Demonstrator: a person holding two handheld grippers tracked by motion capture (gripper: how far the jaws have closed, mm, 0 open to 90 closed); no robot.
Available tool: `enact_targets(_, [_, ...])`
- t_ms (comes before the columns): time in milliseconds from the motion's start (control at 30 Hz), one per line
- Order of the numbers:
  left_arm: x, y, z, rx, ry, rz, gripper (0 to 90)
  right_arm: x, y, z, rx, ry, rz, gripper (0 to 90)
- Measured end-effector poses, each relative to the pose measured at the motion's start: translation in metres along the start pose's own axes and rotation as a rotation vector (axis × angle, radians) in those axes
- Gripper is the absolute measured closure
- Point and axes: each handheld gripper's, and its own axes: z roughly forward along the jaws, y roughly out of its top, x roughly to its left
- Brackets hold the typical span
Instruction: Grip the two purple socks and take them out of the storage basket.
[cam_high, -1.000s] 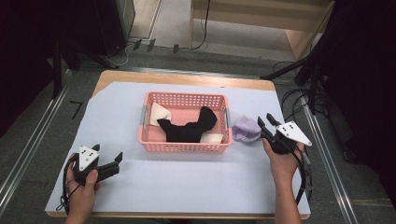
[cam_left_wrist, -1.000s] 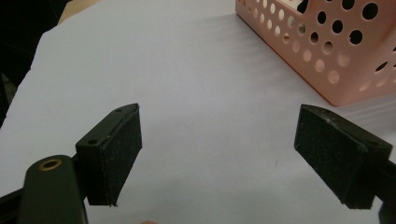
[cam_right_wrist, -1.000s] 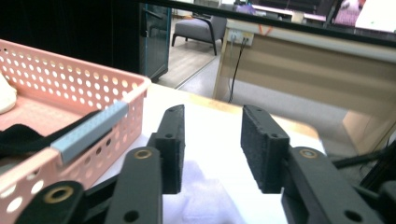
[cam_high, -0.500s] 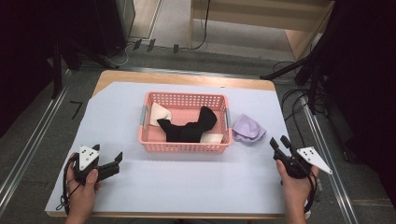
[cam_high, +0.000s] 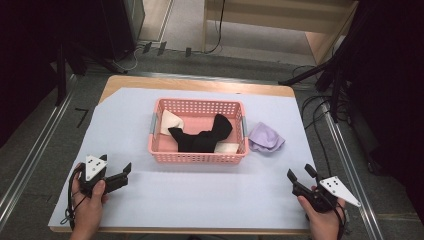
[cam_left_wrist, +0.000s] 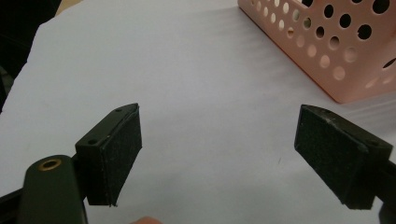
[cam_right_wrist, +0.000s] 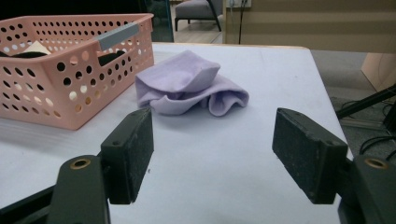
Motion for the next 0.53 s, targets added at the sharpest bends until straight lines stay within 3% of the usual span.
enact_targets(200, [0.000, 0.000, 0.000, 0.003, 0.000, 0.002, 16.1, -0.002, -0.003, -0.013, 0.037, -0.027, -0.006, 24.6])
enact_targets(300, [0.000, 0.000, 0.000, 0.002, 0.002, 0.006, 16.1, -0.006, -0.005, -0.019, 0.006, -0.018, 0.021, 20.2])
enact_targets(367, [-0.001, 0.000, 0.000, 0.002, 0.001, 0.006, 16.1, -0.007, -0.007, -0.021, -0.017, 0.019, 0.021, 15.4])
enact_targets(533, [-0.001, 0.000, 0.000, 0.011, 0.001, 0.008, 16.1, -0.005, -0.006, -0.020, -0.001, 0.028, 0.000, 15.2])
